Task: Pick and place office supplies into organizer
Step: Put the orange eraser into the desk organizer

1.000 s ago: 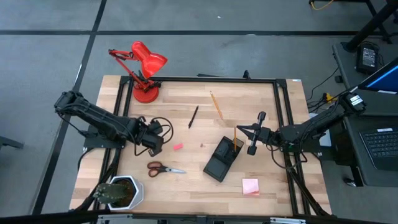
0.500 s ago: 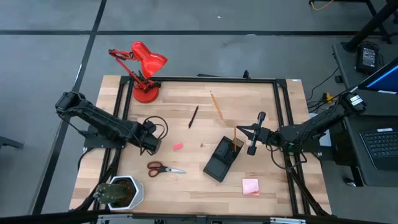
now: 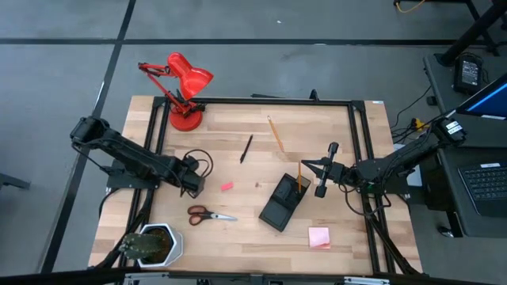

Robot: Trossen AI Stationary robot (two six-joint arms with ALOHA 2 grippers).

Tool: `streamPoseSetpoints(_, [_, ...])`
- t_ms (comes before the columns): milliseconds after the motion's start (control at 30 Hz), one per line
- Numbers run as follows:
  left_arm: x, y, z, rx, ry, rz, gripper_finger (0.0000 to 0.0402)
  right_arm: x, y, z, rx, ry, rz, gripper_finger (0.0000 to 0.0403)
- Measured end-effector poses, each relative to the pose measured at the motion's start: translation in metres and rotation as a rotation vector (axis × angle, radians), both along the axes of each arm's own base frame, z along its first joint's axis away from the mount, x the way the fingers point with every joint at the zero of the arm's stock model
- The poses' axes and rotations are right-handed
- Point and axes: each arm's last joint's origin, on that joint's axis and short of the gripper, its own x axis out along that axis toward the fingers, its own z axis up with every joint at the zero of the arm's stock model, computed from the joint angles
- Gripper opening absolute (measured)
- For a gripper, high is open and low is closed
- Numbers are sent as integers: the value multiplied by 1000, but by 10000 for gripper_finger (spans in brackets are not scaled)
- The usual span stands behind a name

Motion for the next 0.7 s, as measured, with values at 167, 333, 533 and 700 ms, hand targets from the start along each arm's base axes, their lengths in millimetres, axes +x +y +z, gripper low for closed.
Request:
streamPoseSetpoints(167, [-5, 6, -8, 13, 19, 27, 181, 0, 0, 0, 0, 0, 0, 12])
streamPoseSetpoints(333, [0, 6, -13, -24, -40, -9, 181, 0, 0, 0, 0, 0, 0, 12])
streamPoseSetpoints(533, [-4, 7, -22, -27, -51, 1, 180, 0, 0, 0, -4, 1, 0, 12])
streamPoseSetpoints(700, [-7, 8, -25, -26, -46, 14, 180, 0, 0, 0, -4, 1, 0, 12])
